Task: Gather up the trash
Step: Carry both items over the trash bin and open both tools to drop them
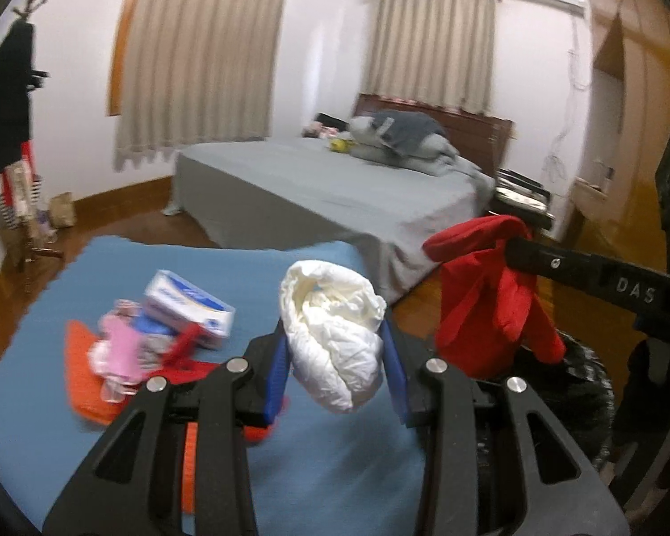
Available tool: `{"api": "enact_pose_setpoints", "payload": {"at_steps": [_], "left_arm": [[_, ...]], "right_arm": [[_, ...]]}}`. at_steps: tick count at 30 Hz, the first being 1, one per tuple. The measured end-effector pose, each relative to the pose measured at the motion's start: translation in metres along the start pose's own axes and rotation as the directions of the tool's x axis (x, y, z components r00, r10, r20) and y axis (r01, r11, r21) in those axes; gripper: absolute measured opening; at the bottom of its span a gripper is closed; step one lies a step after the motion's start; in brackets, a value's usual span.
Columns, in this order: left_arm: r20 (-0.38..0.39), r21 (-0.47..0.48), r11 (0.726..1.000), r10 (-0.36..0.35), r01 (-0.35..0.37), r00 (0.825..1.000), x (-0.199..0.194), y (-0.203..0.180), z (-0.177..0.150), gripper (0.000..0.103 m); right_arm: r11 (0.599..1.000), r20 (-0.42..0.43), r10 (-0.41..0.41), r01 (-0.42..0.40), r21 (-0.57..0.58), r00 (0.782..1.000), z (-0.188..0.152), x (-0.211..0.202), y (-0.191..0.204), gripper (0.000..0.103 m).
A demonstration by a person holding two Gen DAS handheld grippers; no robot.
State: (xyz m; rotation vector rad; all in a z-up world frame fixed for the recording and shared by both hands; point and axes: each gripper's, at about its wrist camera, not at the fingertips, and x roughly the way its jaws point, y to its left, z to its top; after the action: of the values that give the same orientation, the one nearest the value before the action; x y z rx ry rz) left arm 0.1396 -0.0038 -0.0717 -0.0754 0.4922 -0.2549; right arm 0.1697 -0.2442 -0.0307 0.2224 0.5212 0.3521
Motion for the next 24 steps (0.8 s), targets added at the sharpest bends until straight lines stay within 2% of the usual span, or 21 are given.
{"api": "enact_pose_setpoints", "payload": {"at_steps": [7,15,18,20,23,24], "left_arm": [[-0.044,0.049,0.991,-0.123,0.126,0.991,0.031,-0.057,-0.014,0.036],[-0.128,0.062,0.965,-0.245,0.254,0.961,0.077,-0.111,-0.03,0.037],[-0.159,0.064,0.953,-0.282,0.295,0.946,0.093,-0.123,-0.037,0.046],[-0.172,0.066,0.947,-0.299,0.314,0.939,0.101,-0.13,-0.041,0.058],[-0.186,0.068,0.945,-0.304,0.321,0.934,0.111,-0.131,-0.043,0.06],[-0.189,0.066,0.946,-0.302,0.319,0.934,0.113,-0.129,-0.043,0.061]], "right_arm": [[0.988,-0.035,-0.143,0.145,0.056,0.989,-0.02,-0.014,-0.061,0.011],[0.958,-0.102,-0.249,0.26,0.118,0.963,-0.054,-0.021,-0.118,0.011],[0.949,-0.122,-0.273,0.288,0.13,0.954,-0.065,-0.024,-0.13,0.015],[0.943,-0.132,-0.286,0.303,0.138,0.949,-0.071,-0.027,-0.138,0.015],[0.934,-0.142,-0.304,0.324,0.147,0.942,-0.077,-0.03,-0.144,0.017],[0.932,-0.142,-0.311,0.331,0.151,0.94,-0.078,-0.032,-0.146,0.022]]}}
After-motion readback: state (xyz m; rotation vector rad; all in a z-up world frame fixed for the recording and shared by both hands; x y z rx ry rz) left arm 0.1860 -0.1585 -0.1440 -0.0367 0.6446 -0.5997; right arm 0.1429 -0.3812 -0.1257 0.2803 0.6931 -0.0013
